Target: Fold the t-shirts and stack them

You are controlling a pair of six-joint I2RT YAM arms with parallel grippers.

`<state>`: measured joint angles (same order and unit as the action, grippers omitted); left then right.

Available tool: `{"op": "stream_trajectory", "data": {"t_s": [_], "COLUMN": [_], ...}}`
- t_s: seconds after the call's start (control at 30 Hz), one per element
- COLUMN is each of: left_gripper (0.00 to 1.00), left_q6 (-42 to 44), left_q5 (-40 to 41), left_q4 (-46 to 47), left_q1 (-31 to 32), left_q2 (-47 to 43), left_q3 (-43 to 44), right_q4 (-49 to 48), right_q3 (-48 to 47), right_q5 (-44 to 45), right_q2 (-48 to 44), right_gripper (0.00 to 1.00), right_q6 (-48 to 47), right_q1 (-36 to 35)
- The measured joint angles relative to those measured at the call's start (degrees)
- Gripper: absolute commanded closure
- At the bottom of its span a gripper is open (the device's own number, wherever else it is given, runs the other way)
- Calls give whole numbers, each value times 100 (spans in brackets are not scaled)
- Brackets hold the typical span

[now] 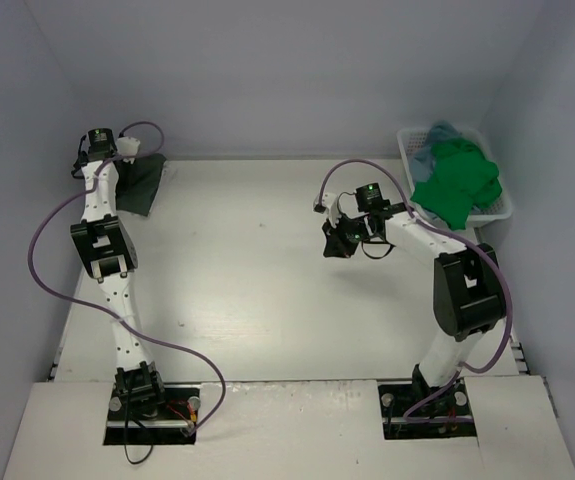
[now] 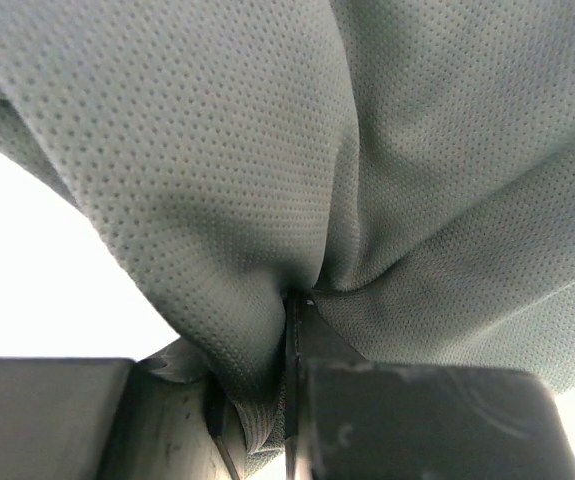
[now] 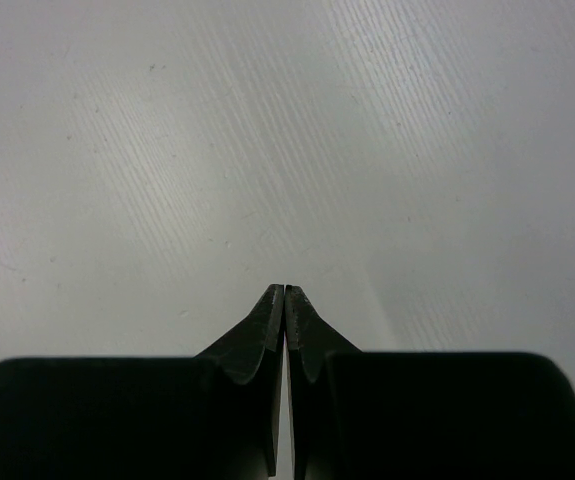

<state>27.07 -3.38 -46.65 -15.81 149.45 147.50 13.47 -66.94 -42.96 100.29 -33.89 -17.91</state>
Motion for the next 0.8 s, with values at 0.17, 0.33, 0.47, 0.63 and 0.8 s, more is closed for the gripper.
{"op": "stream_trajectory", "data": {"t_s": [0.17, 0.33, 0.47, 0.63, 0.8], "left_gripper": [59, 38, 36, 36, 36], "left_q6": [-92, -195, -227, -229, -319], "left_q5": [2, 35, 70, 177, 498], "left_q4": [118, 273, 348, 387, 715], "left_q1": [9, 9, 11, 11, 44], "left_q2": [11, 11, 11, 4, -243], "left_q3": [0, 0, -9, -15, -442], "right_q4": [0, 2, 2, 2, 2], "right_q3": [0, 0, 0, 0, 0], "right_q5": [-17, -52, -94, -131, -146], "right_q2": [9, 79, 85, 85, 85], "right_gripper": [100, 100, 100, 100, 100], "right_q6": [0, 0, 0, 0, -4], "right_q1": [28, 31, 31, 31, 31]}}
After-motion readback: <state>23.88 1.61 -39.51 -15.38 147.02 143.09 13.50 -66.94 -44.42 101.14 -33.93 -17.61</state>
